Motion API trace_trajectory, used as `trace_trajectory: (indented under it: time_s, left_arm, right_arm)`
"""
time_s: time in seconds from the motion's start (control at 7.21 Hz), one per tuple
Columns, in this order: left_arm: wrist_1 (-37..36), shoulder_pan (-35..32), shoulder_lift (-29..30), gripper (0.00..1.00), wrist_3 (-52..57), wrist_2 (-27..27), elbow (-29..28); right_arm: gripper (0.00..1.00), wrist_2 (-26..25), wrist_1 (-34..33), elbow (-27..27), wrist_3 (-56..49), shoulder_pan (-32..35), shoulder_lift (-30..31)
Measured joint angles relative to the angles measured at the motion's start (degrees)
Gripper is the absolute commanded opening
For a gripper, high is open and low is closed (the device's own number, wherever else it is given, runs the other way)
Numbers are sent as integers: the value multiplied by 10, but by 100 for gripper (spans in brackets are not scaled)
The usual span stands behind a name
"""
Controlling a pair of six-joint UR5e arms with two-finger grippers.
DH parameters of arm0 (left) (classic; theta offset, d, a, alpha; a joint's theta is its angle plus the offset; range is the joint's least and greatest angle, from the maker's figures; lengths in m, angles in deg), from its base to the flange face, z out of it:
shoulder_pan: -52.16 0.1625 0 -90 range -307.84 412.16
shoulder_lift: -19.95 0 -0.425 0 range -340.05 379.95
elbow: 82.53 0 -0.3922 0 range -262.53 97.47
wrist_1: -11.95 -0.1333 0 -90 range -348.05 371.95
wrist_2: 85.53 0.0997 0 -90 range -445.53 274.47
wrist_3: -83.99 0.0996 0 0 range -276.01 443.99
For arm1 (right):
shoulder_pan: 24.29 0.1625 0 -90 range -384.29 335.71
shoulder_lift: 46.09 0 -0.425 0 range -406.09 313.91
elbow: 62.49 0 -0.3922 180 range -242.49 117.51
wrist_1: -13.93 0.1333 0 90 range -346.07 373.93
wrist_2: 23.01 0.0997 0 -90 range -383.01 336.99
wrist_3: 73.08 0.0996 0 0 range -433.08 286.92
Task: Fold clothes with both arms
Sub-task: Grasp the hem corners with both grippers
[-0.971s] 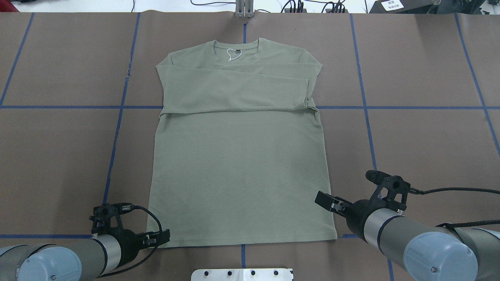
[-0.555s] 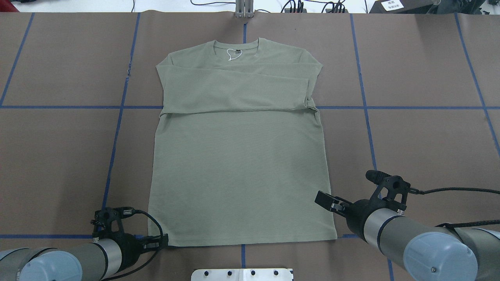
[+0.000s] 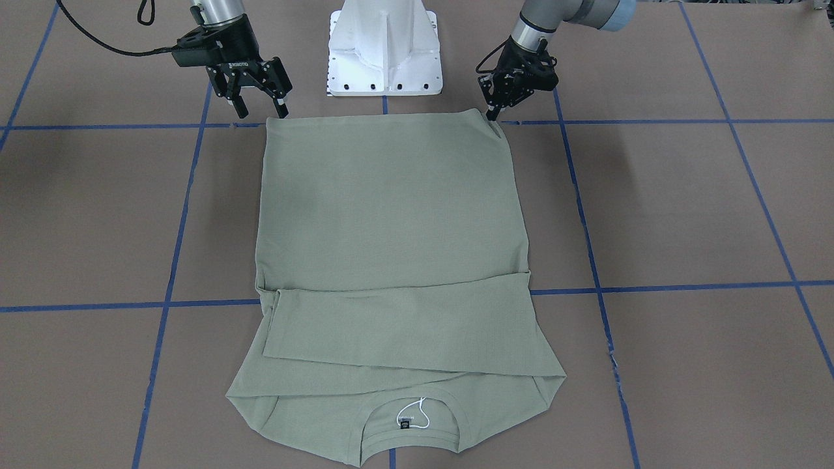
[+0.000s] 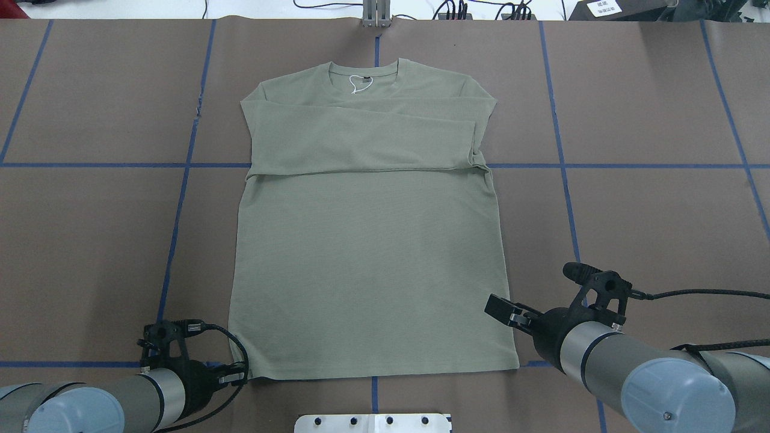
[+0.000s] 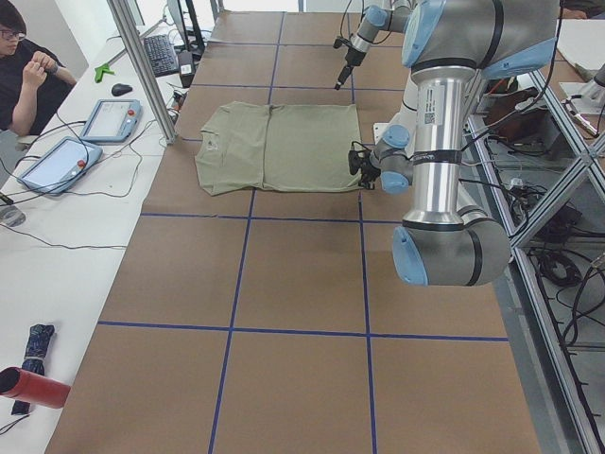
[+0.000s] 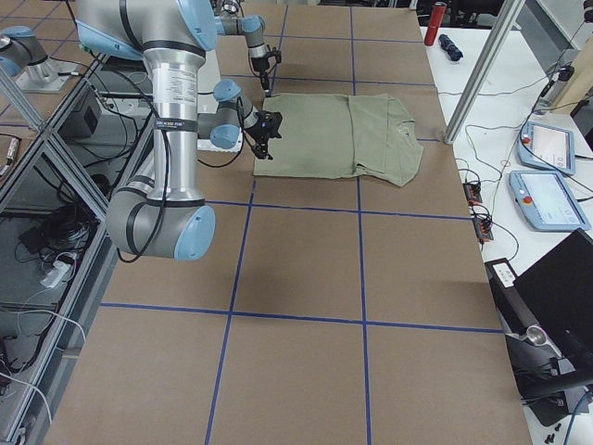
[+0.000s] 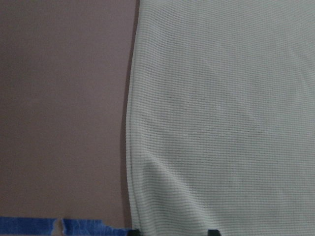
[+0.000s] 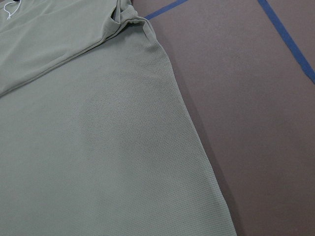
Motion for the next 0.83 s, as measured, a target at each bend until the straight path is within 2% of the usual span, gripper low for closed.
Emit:
trace_trajectory:
  time_s: [0.28,0.42,0.83]
  left_arm:
    - [-1,-3,-20,0,7,-1,26]
    - [-1,-5,-38,0,17,-10,59]
    - [-1,-37,-48,0,34,-44,120]
  right_arm:
    - [96,0,0,0,0,0,1]
    - [94,0,-2,0,0,1,6]
    - [80,-2,-3,-1,34,0,44]
